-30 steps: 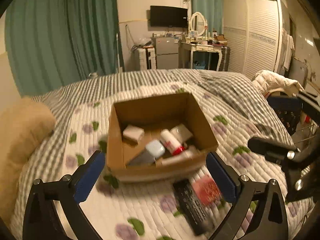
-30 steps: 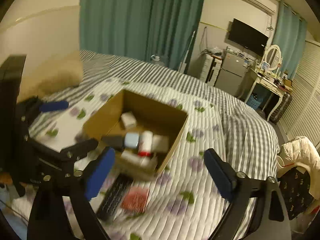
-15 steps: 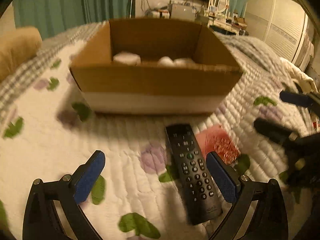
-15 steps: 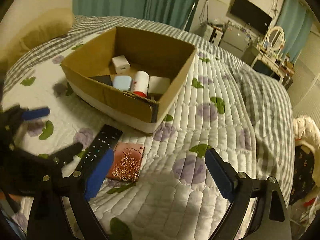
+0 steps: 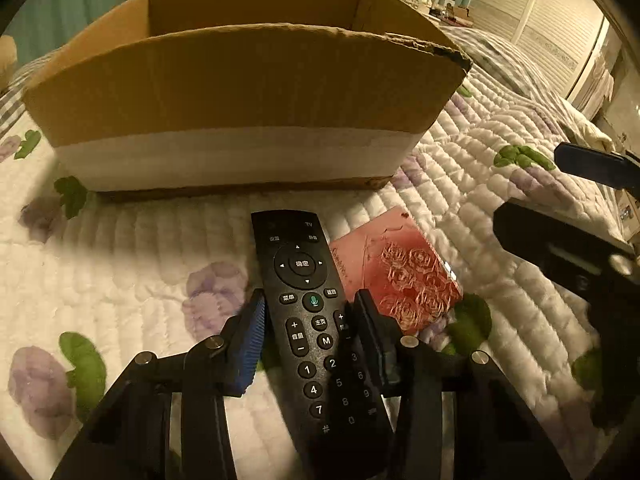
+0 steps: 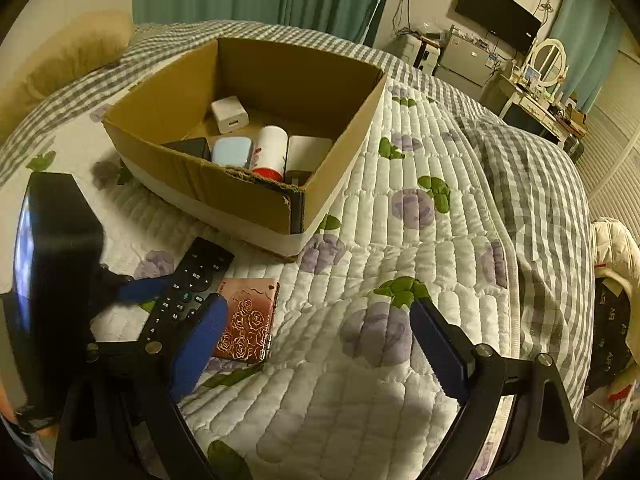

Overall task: Organize rigid objects
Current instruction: 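Grasp the black TV remote with the left tool, then grasp pink rose card with right tool while left tool drops remote into box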

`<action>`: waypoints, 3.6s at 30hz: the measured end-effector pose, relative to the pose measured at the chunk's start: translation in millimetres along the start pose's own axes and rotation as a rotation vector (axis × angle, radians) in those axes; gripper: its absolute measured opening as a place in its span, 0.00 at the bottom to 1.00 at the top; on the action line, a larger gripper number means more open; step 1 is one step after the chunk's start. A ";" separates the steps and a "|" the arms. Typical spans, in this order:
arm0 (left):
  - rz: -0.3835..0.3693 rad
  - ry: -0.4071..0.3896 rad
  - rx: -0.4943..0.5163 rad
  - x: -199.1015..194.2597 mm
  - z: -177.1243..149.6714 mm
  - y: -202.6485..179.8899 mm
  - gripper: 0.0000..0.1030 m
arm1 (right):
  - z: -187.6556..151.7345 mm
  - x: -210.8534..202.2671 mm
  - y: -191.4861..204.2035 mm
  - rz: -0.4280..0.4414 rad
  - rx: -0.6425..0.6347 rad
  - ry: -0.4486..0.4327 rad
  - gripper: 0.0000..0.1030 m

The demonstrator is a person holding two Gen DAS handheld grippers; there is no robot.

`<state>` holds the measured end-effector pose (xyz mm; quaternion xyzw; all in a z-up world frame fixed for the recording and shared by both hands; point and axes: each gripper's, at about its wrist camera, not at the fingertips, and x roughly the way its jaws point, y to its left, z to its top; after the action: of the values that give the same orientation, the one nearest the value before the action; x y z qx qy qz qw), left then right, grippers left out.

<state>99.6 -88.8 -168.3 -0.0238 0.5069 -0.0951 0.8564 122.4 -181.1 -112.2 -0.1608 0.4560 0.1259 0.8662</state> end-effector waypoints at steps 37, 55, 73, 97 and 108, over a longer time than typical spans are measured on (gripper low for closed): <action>0.083 0.045 -0.006 -7.6 4.5 53.1 0.38 | 21.5 54.2 45.5 0.142 -0.074 0.205 0.70; 0.045 -0.222 0.054 -143.6 74.8 48.0 0.37 | 78.4 -79.5 1.2 0.186 -0.001 -0.119 0.70; 0.100 -0.115 0.089 -41.3 179.8 63.9 0.37 | 178.5 23.0 -28.3 0.174 0.125 -0.059 0.70; 0.163 -0.304 0.117 -125.6 179.0 43.8 0.57 | 173.9 -67.7 -55.4 0.022 0.171 -0.265 0.79; 0.201 -0.685 0.169 -290.5 148.4 11.0 0.57 | 146.9 -241.6 -41.9 -0.074 0.118 -0.539 0.80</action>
<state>94.7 -32.0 153.1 0.0666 0.1810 -0.0388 0.9805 114.4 -179.0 173.5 -0.0871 0.2093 0.1057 0.9682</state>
